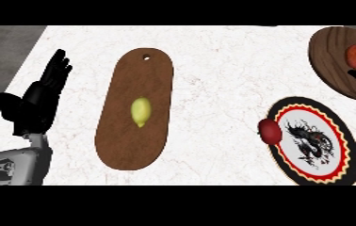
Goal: Pick the pear from the plate and place it in the bowl
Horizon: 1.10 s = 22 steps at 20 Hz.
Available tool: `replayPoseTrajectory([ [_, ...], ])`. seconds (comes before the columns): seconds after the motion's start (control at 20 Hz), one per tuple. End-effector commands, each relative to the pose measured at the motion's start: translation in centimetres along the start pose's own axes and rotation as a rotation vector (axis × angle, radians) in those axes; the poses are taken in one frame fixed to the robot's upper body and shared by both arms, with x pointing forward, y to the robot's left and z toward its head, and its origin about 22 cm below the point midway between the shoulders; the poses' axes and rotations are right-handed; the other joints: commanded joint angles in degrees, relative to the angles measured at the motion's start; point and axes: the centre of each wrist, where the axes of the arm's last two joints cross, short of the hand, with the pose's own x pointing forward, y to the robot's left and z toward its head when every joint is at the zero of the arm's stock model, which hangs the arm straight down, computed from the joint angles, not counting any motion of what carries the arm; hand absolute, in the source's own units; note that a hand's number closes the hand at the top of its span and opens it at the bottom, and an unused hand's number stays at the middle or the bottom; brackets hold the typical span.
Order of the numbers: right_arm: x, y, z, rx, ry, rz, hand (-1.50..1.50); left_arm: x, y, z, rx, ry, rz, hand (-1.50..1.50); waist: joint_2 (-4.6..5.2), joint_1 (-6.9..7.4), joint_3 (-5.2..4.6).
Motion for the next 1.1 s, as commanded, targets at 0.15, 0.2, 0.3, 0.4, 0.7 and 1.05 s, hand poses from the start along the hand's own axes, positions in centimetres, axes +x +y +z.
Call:
replayPoseTrajectory([
  [0.15, -1.5, 0.1, 0.6, 0.151, -0.029, -0.065, -1.5, -0.8, -1.4, -0.2, -0.015, -0.01, 0.004, 0.0, 0.56, -0.02, 0.18],
  [0.2, -2.6, 0.4, 1.1, 0.137, -0.052, -0.135, -1.5, 0.4, -0.3, -0.7, 0.018, -0.01, 0.015, 0.0, 0.2, -0.48, 0.3],
  [0.3, -1.7, 0.5, 0.7, 0.094, -0.07, -0.286, -1.5, -0.4, -0.7, -0.3, 0.004, -0.007, 0.001, 0.0, 0.1, -0.44, 0.3],
  [0.4, -1.3, -0.6, 0.3, 0.02, -0.093, -0.493, -1.5, -0.8, -0.3, 0.0, 0.019, 0.016, 0.003, 0.0, -0.37, -1.15, 0.32],
  [0.7, -4.3, -4.2, 1.4, -0.133, -0.093, -0.866, -1.5, -1.3, 0.2, 0.6, 0.03, 0.024, 0.001, 0.0, -0.44, -1.7, 0.35],
  [1.05, -11.3, -7.1, 6.0, -0.064, -0.052, -0.886, -1.5, -0.4, 0.6, 0.2, 0.046, 0.019, -0.003, 0.0, -0.25, -2.61, 0.54],
])
